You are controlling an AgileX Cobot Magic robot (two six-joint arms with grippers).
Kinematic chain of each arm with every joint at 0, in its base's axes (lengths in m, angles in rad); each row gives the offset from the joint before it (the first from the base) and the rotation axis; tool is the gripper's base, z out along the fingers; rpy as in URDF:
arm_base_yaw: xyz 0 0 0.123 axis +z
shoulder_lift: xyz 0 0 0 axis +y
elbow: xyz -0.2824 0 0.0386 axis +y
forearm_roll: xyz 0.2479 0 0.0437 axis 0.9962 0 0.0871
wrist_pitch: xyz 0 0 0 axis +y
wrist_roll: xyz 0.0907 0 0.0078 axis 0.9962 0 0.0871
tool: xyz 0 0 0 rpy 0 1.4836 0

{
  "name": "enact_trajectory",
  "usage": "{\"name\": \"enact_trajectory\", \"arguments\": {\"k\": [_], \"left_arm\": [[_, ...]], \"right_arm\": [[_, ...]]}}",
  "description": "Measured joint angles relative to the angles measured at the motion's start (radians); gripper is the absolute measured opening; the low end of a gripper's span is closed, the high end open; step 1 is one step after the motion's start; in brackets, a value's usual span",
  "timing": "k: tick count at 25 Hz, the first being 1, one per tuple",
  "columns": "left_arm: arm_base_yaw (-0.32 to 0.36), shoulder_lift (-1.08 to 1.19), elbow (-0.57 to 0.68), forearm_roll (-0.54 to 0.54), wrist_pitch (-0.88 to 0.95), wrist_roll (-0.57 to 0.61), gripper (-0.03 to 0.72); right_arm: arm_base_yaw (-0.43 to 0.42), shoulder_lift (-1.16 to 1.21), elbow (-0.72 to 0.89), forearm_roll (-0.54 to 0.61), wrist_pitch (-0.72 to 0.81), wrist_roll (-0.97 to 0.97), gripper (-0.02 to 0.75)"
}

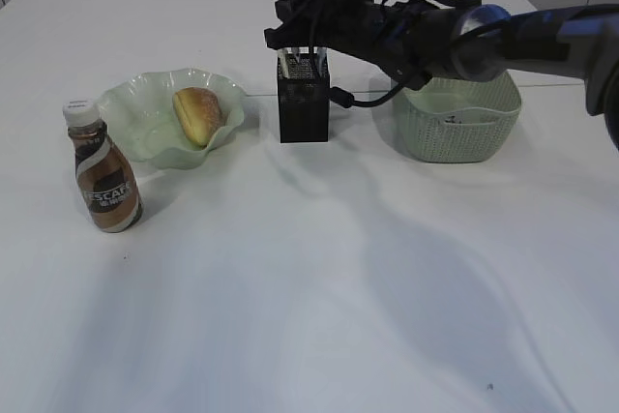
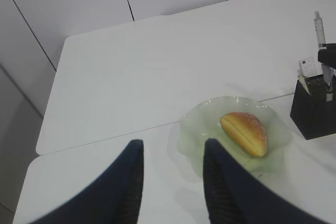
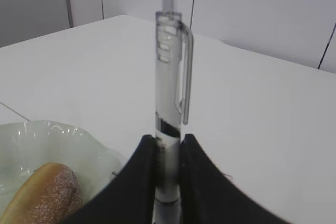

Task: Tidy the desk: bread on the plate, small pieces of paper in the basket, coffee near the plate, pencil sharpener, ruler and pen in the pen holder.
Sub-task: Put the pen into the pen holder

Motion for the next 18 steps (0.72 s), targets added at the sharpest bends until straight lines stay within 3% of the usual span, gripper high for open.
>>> {"name": "enact_trajectory", "arguments": {"k": [18], "left_arm": [[0.0, 0.045, 0.0, -0.004, -0.021, 0.0, 0.267]], "right_arm": [[-0.026, 0.019, 0.002, -0.007, -0.004, 0.002, 0.115]]}}
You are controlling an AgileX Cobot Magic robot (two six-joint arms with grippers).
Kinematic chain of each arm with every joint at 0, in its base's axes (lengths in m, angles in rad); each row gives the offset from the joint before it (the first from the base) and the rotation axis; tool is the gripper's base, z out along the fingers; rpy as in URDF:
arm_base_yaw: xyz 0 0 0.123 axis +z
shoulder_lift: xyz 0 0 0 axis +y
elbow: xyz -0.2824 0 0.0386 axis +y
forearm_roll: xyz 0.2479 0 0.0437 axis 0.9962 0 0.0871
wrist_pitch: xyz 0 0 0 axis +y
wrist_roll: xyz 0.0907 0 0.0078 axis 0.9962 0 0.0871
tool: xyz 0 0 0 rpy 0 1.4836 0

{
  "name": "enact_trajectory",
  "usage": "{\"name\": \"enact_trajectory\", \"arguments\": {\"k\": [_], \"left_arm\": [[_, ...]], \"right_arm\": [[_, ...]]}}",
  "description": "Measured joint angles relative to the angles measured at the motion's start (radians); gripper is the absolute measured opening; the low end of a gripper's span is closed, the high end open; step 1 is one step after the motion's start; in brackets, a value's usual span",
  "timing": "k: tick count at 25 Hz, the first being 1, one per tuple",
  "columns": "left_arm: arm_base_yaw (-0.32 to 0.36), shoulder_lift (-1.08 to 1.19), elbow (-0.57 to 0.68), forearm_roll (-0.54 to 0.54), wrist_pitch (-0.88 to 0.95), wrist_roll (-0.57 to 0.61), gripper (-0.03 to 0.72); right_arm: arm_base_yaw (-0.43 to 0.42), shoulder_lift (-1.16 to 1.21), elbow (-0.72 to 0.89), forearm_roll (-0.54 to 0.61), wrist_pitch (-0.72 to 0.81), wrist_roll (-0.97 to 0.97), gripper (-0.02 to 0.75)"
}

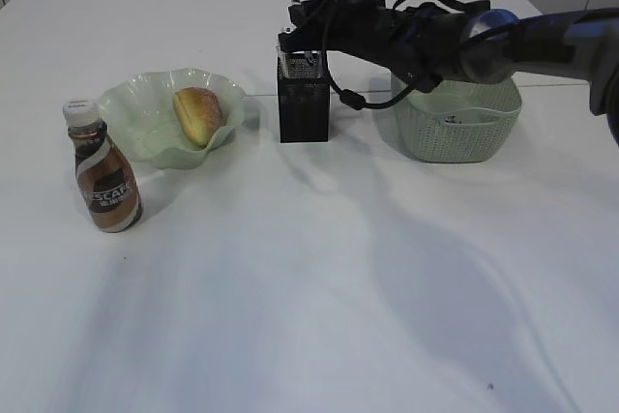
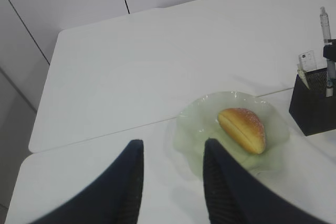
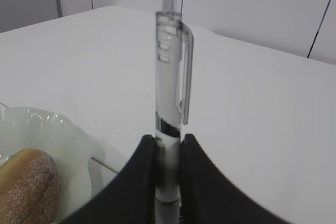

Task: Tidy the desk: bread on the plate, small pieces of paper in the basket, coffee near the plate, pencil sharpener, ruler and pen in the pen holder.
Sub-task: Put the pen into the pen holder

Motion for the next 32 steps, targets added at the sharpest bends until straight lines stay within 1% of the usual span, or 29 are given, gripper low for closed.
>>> {"name": "enact_trajectory", "arguments": {"k": [26, 28, 32], "left_arm": [[0.0, 0.02, 0.0, -0.004, -0.052, 0.0, 0.267], [0.0, 0.02, 0.0, -0.006, -0.054, 0.0, 0.267], [0.0, 0.02, 0.0, -0.007, -0.054, 0.0, 0.267]], "right_arm": [[0.0, 0.029, 0.004, -0.006, 0.0, 0.0, 0.12], [0.0, 0.029, 0.004, -0.006, 0.0, 0.0, 0.136], [0.0, 0.029, 0.004, -0.006, 0.0, 0.013, 0.246]]}}
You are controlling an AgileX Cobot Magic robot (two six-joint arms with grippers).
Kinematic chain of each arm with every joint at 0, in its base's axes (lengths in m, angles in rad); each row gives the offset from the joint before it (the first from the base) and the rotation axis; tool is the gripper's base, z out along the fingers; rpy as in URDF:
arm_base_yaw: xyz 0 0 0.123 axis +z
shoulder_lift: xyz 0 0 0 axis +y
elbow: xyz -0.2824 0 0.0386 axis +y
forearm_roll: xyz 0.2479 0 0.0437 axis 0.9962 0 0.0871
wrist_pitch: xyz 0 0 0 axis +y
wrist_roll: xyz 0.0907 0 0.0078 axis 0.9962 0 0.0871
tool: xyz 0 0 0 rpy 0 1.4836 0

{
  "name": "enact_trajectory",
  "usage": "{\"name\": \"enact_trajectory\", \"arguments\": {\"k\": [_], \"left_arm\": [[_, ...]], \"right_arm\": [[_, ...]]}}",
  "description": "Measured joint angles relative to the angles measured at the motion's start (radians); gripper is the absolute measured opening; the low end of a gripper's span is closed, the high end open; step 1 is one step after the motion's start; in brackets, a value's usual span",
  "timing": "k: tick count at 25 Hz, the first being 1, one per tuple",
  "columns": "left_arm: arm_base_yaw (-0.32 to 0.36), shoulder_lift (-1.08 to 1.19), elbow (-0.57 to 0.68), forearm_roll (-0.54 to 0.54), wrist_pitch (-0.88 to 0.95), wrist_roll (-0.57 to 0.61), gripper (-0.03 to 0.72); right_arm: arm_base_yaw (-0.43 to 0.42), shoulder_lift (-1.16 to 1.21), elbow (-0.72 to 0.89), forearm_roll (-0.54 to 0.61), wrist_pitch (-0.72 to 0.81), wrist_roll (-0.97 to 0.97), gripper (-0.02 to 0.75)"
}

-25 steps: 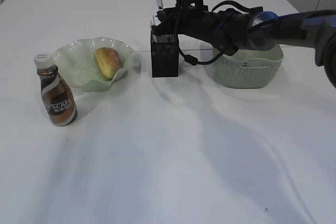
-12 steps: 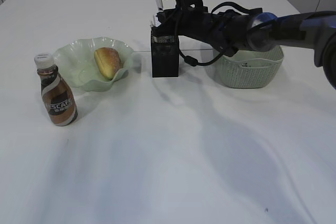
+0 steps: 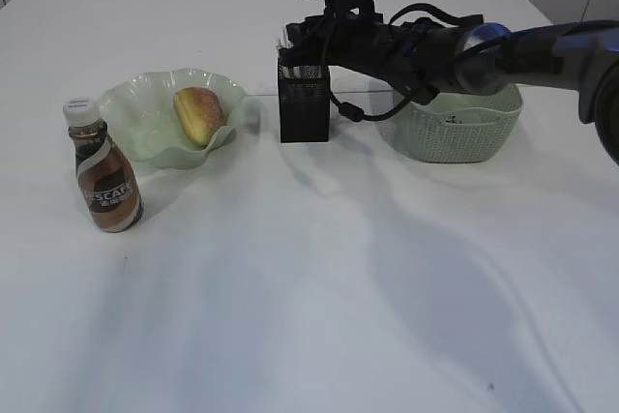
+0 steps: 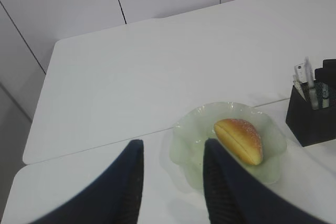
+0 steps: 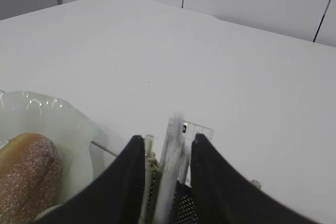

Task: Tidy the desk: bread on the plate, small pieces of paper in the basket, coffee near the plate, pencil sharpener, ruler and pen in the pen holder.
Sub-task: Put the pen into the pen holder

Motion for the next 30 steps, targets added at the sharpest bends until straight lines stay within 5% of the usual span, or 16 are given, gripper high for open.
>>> {"name": "enact_trajectory", "arguments": {"k": [3, 9, 17, 26, 30], "left_arm": [[0.0, 0.0, 0.0, 0.0, 0.0, 0.0, 0.267], [0.0, 0.0, 0.0, -0.002, 0.0, 0.0, 0.267], [0.0, -0.007, 0.0, -0.002, 0.0, 0.0, 0.288], [0.0, -0.084, 0.0, 0.001, 0.009, -0.005, 0.435], [0.0, -0.121, 0.0, -0.003, 0.017, -0.008, 0.441]], "right_arm": [[0.0, 0.0, 0.0, 0.0, 0.0, 0.014, 0.317], [0.0, 0.0, 0.0, 0.0, 0.008, 0.081, 0.342], [0.0, -0.098, 0.0, -0.035, 0.252, 0.155, 0.345], [0.071, -0.278, 0.0, 0.011, 0.695, 0.132, 0.324], [0.116, -0.34, 0.0, 0.198, 1.0, -0.085, 0.274]]}}
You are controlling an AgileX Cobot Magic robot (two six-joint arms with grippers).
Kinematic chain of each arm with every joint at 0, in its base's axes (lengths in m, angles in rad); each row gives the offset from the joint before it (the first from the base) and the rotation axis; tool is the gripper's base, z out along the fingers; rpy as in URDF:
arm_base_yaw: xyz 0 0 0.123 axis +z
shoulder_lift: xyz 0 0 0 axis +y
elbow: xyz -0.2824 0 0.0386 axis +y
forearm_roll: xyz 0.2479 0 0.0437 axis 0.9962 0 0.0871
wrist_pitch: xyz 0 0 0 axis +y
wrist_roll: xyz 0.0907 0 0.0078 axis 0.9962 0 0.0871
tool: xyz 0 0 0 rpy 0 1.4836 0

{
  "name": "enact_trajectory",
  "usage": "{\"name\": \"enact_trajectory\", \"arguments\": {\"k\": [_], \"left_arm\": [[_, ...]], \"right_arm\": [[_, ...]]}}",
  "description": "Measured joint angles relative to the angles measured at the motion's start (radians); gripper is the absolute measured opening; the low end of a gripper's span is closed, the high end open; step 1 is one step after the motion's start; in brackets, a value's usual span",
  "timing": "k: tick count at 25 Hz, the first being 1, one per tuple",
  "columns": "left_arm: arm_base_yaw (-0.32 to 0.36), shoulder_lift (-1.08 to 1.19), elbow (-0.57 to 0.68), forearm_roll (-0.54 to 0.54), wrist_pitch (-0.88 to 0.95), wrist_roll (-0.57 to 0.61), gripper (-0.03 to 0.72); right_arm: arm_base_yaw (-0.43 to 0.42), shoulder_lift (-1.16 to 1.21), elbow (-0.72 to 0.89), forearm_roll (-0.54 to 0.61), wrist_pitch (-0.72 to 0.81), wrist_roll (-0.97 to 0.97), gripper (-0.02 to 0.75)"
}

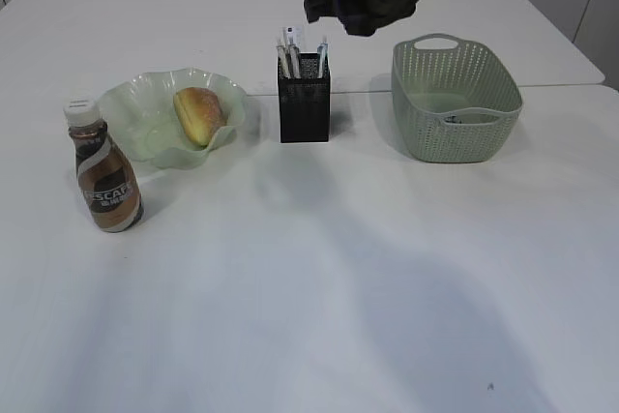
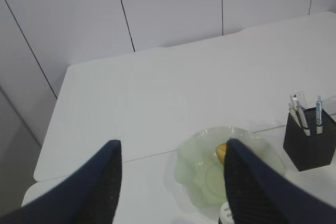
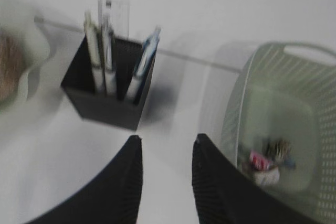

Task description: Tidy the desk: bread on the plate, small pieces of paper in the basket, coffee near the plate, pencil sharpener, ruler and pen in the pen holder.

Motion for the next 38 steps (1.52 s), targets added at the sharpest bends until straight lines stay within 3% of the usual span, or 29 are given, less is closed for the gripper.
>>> {"name": "enact_trajectory", "arguments": {"k": [3, 5, 7, 10, 19, 26, 33, 34, 35, 38], "left_arm": [[0.0, -0.035, 0.0, -0.002, 0.015, 0.0, 0.442], [0.0, -0.06, 0.0, -0.002, 0.036, 0.0, 0.442], [0.0, -0.088, 0.0, -0.004, 0.063, -0.001, 0.442], [0.0, -0.13, 0.0, -0.011, 0.109, -0.002, 0.442], [0.0, -0.226, -0.075, -0.066, 0.381, -0.003, 0.442], [0.0, -0.275, -0.209, -0.243, 0.508, 0.074, 0.442], [0.0, -0.295, -0.263, -0.448, 0.592, 0.23, 0.442], [0.0, -0.3, -0.263, -0.474, 0.595, 0.244, 0.442], [-0.002, -0.3, -0.264, -0.497, 0.596, 0.258, 0.442], [-0.031, -0.302, -0.264, -0.538, 0.611, 0.291, 0.442]], "right_arm": [[0.005, -0.014, 0.0, 0.091, 0.101, -0.092, 0.269], [0.006, -0.042, 0.0, 0.269, 0.26, -0.218, 0.267], [0.006, -0.071, 0.0, 0.363, 0.325, -0.284, 0.266], [0.006, -0.154, 0.0, 0.449, 0.394, -0.339, 0.265], [0.008, -0.551, 0.0, 0.447, 0.517, -0.351, 0.263], [0.008, -0.852, 0.005, 0.415, 0.535, -0.351, 0.262], [0.008, -1.181, 0.24, 0.359, 0.539, -0.351, 0.261], [0.008, -1.303, 0.399, 0.358, 0.543, -0.352, 0.261], [0.008, -1.303, 0.399, 0.358, 0.543, -0.352, 0.261], [0.008, -1.443, 0.615, 0.381, 0.547, -0.391, 0.261]]}}
